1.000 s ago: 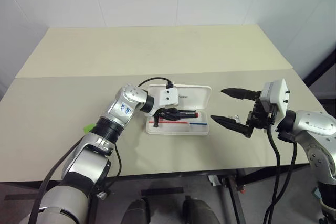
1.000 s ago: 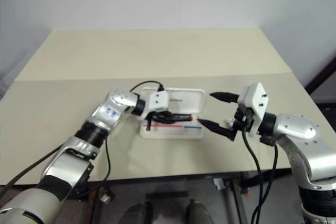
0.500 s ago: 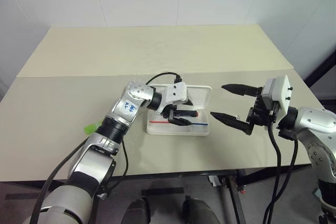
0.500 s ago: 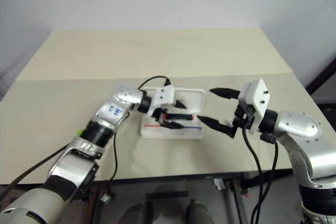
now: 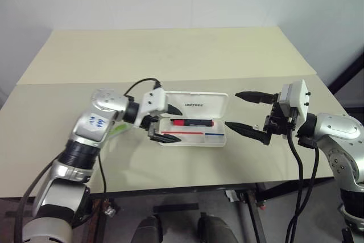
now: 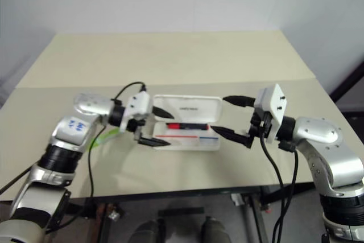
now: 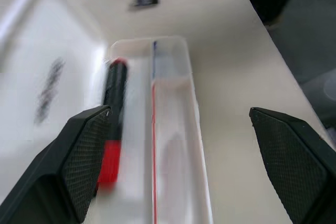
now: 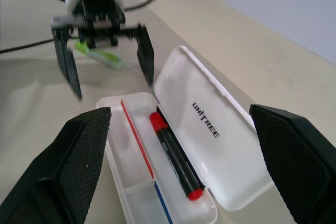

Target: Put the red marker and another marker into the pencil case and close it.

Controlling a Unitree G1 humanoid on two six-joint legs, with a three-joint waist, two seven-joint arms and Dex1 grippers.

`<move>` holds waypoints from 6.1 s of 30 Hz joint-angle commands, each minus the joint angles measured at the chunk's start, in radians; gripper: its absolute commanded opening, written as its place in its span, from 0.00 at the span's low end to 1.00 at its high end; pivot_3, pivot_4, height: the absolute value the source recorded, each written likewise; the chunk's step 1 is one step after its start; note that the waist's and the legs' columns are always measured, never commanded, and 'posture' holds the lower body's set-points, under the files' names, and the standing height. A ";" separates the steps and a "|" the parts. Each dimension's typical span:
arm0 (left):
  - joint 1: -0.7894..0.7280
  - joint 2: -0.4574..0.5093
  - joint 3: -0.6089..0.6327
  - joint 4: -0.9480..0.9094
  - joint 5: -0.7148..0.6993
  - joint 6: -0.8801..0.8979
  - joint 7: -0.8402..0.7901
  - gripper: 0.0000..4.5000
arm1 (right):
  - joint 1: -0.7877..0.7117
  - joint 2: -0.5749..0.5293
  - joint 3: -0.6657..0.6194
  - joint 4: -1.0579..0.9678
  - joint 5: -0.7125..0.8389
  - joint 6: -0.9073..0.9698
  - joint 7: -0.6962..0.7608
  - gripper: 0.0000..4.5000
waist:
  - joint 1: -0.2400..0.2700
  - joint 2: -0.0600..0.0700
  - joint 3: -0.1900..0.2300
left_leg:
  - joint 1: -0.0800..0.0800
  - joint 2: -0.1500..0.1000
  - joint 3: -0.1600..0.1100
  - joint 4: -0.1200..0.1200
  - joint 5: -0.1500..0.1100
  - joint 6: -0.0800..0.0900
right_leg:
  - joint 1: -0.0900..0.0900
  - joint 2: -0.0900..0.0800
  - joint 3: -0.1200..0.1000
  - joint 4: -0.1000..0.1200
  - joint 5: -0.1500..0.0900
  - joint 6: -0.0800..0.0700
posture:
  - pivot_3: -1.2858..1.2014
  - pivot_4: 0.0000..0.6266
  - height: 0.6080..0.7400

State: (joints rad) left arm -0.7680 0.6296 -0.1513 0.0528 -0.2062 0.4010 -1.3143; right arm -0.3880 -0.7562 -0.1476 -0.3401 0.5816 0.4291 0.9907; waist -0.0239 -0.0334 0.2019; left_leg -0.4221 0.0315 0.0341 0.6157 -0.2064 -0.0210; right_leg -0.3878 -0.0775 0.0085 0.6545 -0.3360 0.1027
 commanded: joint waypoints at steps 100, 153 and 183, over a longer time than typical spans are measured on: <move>-0.175 -0.039 -0.292 0.163 0.251 -0.006 0.013 0.24 | 0.113 0.000 -0.061 -0.088 0.003 -0.031 -0.065 1.00 | -0.001 -0.002 0.001 | -0.002 0.000 0.004 -0.001 0.003 0.002 | -0.003 0.001 0.002 -0.001 0.004 -0.002 | 0.52 0.24 1.00; 0.012 0.132 0.202 0.155 -0.161 -0.243 -0.135 0.99 | 0.062 0.104 -0.013 0.046 -0.120 0.584 -0.577 1.00 | -0.003 -0.002 0.001 | -0.002 0.001 0.005 -0.001 0.003 0.003 | -0.004 0.000 0.002 -0.001 0.005 -0.001 | 0.52 0.24 1.00; 0.034 0.145 0.196 0.139 -0.161 -0.273 -0.103 1.00 | -0.099 -0.040 0.159 0.203 -0.177 0.084 0.036 0.08 | -0.005 -0.002 0.001 | -0.001 0.000 0.006 -0.002 0.003 0.003 | -0.004 0.002 0.002 -0.002 0.005 0.000 | 0.52 0.24 1.00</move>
State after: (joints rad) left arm -0.7219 0.7661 0.0353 0.1972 -0.3648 0.1485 -1.4157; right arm -0.4638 -0.7825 -0.0002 -0.1397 0.3967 0.5594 0.9627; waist -0.0288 -0.0358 0.2032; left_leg -0.4233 0.0317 0.0403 0.6136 -0.2031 -0.0180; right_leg -0.3916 -0.0755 0.0109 0.6528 -0.3307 0.1028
